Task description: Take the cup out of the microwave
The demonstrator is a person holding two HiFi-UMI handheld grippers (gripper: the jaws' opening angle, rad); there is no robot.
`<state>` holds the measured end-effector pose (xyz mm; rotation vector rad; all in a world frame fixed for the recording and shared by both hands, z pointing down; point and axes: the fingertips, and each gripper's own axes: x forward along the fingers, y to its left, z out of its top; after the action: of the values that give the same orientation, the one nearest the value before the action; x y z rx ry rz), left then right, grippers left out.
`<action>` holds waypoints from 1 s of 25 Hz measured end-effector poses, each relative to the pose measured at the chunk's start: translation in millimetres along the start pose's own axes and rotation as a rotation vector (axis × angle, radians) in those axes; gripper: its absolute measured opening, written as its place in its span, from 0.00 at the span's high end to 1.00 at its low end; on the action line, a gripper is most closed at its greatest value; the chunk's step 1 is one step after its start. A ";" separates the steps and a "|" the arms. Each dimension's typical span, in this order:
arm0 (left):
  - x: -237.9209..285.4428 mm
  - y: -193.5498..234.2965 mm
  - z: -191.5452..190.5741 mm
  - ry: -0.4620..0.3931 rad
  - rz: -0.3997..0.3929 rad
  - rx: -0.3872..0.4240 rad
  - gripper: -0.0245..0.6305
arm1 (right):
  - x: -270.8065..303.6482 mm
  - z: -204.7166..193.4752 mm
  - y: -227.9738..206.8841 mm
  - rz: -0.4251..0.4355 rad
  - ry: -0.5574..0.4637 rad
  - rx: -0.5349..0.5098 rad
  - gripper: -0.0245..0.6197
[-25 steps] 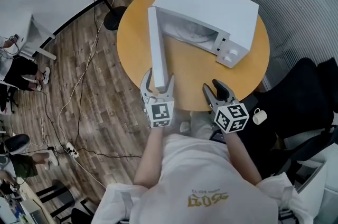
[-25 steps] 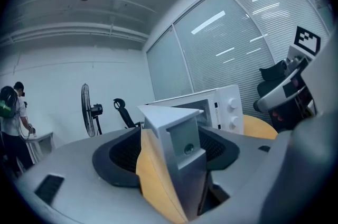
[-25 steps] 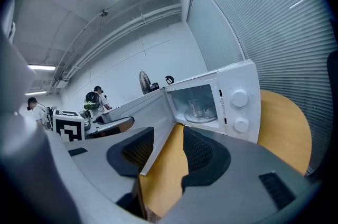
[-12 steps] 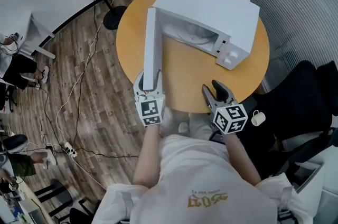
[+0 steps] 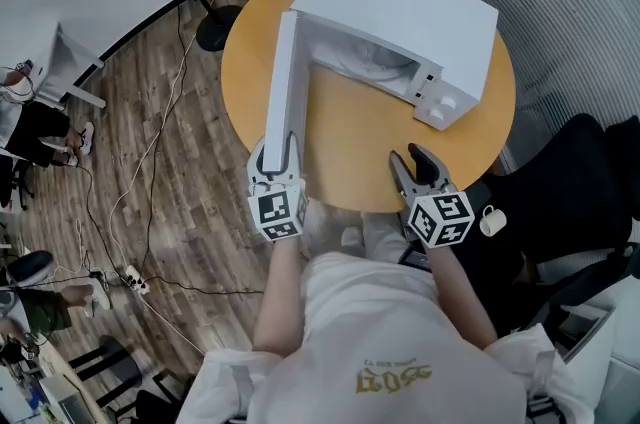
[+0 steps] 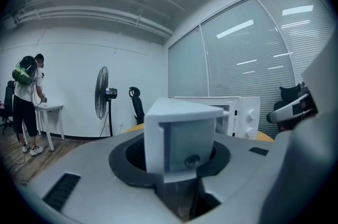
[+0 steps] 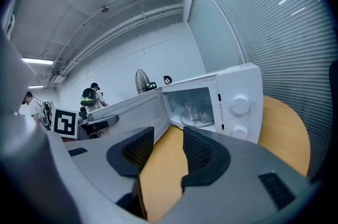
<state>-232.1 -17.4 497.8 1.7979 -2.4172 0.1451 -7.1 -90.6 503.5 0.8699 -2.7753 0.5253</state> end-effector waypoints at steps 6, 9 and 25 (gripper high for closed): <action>2.2 0.9 -1.4 0.002 -0.011 0.002 0.71 | 14.4 12.5 1.2 0.010 -0.016 -0.022 0.70; 1.2 1.4 -0.4 0.002 -0.013 0.000 0.71 | 20.7 20.6 6.3 0.022 -0.023 -0.042 0.70; 6.8 -3.4 5.0 0.022 -0.018 -0.011 0.71 | 74.9 32.9 -14.8 0.085 0.028 -0.032 0.70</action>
<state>-230.9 -25.5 493.9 1.8029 -2.3814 0.1483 -61.5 -153.2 498.1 0.7347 -2.7975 0.5008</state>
